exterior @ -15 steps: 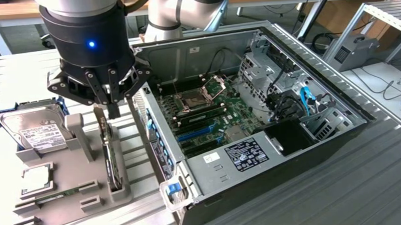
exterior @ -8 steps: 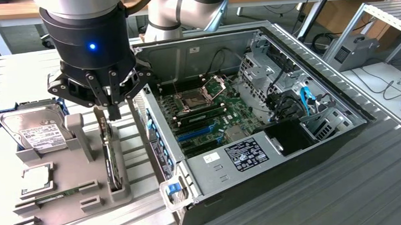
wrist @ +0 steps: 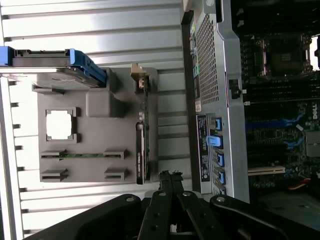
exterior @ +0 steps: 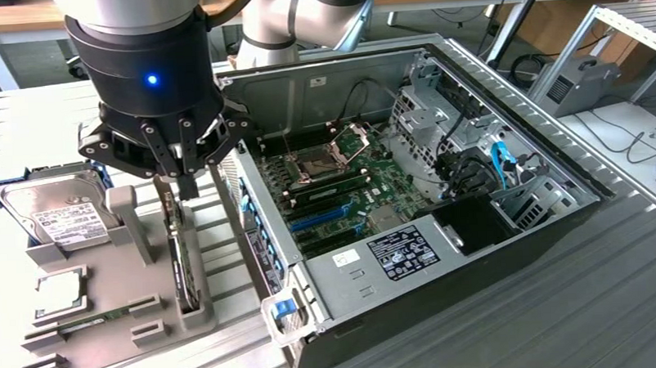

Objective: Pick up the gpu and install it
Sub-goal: 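Reach for the gpu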

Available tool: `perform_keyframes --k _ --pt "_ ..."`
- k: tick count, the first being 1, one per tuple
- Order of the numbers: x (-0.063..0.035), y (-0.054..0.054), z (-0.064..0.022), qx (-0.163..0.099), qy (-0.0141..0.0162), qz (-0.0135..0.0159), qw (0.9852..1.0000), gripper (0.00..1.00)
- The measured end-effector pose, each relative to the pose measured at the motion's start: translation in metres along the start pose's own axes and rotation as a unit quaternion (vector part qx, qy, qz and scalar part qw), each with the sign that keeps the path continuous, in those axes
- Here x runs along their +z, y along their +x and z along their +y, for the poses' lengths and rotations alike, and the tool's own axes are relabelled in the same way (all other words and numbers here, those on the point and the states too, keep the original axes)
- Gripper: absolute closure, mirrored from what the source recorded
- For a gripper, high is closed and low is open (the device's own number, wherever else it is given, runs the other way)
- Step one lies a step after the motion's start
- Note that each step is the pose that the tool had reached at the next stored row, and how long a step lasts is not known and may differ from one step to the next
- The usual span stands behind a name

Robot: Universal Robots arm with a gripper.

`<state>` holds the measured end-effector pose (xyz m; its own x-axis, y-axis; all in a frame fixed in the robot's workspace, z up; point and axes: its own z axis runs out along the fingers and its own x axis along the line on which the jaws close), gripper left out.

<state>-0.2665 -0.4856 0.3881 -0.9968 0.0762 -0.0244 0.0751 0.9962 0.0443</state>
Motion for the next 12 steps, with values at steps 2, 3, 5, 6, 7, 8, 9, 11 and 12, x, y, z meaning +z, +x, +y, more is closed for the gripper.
perform_keyframes --k 2,3,5,6,7,8,9,11,12 --pt "0.0001 -0.0001 -0.0008 0.000 0.0000 0.0000 1.0000 0.89" --pt "0.0001 -0.0001 -0.0011 0.000 0.0000 0.0000 1.0000 0.89" --pt "0.0001 -0.0001 -0.0018 0.000 0.0000 0.0000 1.0000 0.89" --pt "0.0001 -0.0002 -0.0022 0.000 0.0000 0.0000 1.0000 0.89" --pt "0.0001 -0.0002 -0.0029 0.000 0.0000 0.0000 1.0000 0.89" --pt "0.0001 -0.0003 -0.0036 0.000 0.0000 0.0000 1.0000 0.89" --pt "0.0001 -0.0003 -0.0040 0.000 0.0000 0.0000 1.0000 0.89" --pt "0.0001 -0.0003 -0.0047 0.000 0.0000 0.0000 1.0000 0.89" --pt "0.0000 -0.0004 -0.0051 0.000 0.0000 0.0000 1.0000 0.89"
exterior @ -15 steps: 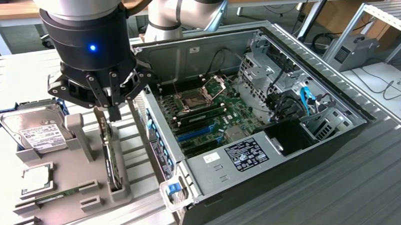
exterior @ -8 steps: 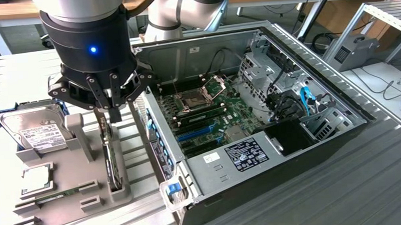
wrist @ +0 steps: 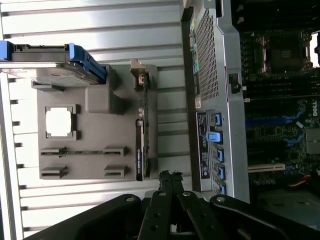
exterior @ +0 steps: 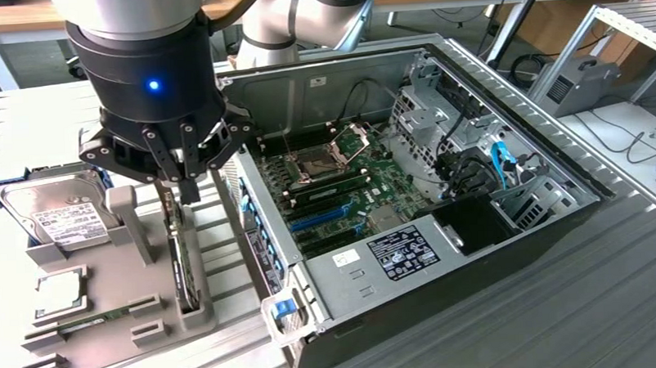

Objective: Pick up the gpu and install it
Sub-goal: 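Reach for the gpu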

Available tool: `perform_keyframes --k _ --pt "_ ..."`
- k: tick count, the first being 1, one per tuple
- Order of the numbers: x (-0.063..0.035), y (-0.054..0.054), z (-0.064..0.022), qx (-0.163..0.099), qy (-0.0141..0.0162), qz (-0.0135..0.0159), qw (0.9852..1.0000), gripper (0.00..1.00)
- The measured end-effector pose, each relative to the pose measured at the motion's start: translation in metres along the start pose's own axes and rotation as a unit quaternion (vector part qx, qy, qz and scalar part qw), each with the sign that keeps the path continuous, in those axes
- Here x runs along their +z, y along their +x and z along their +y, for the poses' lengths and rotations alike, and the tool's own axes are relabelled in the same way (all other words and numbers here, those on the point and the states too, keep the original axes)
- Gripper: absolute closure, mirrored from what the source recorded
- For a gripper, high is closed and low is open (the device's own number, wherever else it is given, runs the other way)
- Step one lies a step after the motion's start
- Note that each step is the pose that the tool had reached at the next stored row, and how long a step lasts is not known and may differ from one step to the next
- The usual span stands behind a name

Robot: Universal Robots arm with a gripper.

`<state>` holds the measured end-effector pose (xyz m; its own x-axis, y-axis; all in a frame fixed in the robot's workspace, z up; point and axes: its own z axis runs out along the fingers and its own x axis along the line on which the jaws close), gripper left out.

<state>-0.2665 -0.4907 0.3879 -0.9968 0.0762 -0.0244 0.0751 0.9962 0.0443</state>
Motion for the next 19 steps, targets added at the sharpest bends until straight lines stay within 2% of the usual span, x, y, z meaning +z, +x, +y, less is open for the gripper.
perform_keyframes --k 19 --pt "0.0006 -0.0005 -0.0066 0.000 0.0000 0.0000 1.0000 0.89"
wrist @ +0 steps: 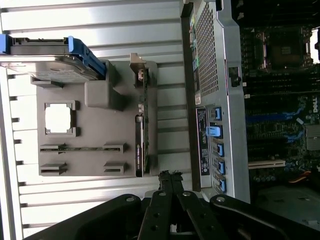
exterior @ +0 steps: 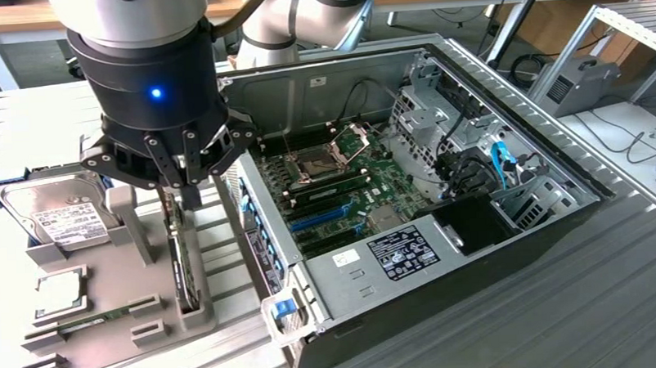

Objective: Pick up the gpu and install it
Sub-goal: 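Reach for the gpu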

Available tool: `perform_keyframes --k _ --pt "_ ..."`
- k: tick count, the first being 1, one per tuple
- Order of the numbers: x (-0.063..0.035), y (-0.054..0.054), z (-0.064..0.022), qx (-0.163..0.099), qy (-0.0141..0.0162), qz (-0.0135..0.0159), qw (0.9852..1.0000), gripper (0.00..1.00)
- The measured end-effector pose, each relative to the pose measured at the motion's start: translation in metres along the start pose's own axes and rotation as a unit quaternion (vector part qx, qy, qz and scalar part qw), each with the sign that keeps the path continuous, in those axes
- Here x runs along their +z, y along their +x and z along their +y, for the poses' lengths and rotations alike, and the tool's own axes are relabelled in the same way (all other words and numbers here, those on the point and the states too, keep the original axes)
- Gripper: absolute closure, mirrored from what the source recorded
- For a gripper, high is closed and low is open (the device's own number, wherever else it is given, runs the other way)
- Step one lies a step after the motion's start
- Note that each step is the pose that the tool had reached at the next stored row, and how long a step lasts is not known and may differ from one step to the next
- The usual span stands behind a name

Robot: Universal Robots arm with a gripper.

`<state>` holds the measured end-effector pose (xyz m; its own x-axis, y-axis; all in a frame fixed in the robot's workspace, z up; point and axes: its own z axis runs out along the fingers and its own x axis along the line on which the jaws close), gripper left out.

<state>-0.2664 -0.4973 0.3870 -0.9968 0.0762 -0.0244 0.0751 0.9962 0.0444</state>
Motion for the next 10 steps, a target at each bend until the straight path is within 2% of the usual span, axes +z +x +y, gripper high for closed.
perform_keyframes --k 10 --pt "0.0002 -0.0002 -0.0032 0.000 0.0000 0.0000 1.0000 0.89"
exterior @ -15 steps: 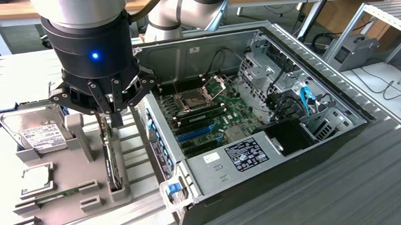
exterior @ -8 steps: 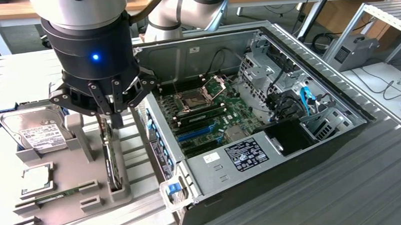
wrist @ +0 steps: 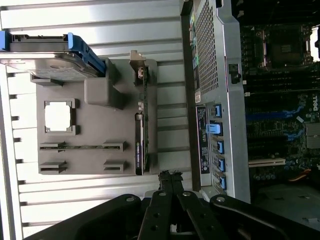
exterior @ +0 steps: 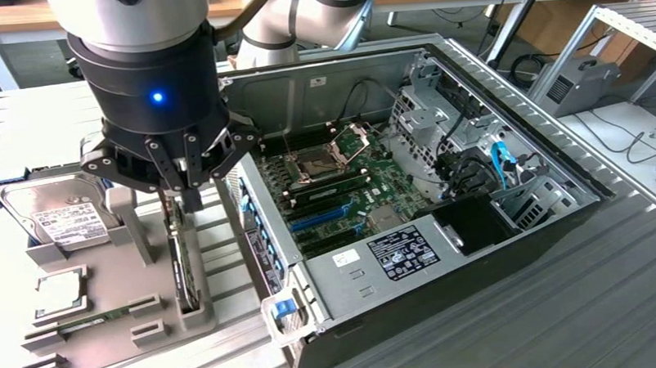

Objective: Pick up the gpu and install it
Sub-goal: 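Reach for the gpu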

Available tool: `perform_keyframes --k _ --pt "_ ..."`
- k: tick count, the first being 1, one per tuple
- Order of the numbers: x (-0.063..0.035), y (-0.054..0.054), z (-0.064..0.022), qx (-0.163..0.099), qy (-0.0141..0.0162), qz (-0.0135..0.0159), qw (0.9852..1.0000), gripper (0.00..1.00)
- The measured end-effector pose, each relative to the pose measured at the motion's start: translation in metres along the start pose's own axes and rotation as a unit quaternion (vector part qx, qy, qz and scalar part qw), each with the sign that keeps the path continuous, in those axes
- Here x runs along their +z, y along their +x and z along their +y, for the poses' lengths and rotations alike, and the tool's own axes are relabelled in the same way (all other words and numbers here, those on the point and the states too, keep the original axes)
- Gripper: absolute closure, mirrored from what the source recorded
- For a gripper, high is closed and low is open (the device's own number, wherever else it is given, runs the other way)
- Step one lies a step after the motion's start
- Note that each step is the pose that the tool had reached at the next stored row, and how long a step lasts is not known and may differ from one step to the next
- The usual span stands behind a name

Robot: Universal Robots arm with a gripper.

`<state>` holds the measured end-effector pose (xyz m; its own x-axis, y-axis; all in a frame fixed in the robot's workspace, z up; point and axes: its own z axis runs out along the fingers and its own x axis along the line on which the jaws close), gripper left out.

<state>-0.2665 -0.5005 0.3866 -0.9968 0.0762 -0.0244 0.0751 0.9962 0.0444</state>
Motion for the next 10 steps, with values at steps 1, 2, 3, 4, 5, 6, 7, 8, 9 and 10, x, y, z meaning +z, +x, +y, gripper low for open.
perform_keyframes --k 1,2,3,4,5,6,7,8,9,10 --pt "0.0000 0.0000 -0.0003 0.000 0.0000 0.0000 1.0000 0.89" --pt "0.0000 -0.0001 -0.0007 0.000 0.0000 0.0000 1.0000 0.89" --pt "0.0001 -0.0001 -0.0011 0.000 0.0000 0.0000 1.0000 0.89" --pt "0.0001 -0.0001 -0.0013 0.000 0.0000 0.0000 1.0000 0.89" --pt "0.0001 -0.0001 -0.0017 0.000 0.0000 0.0000 1.0000 0.89" --pt "0.0001 -0.0002 -0.0022 0.000 0.0000 0.0000 1.0000 0.89" --pt "0.0001 -0.0002 -0.0028 0.000 0.0000 0.0000 1.0000 0.89" --pt "0.0002 -0.0002 -0.0032 0.000 0.0000 0.0000 1.0000 0.89" --pt "0.0002 -0.0003 -0.0036 0.000 0.0000 0.0000 1.0000 0.89" --pt "0.0002 -0.0003 -0.0040 0.000 0.0000 0.0000 1.0000 0.89"
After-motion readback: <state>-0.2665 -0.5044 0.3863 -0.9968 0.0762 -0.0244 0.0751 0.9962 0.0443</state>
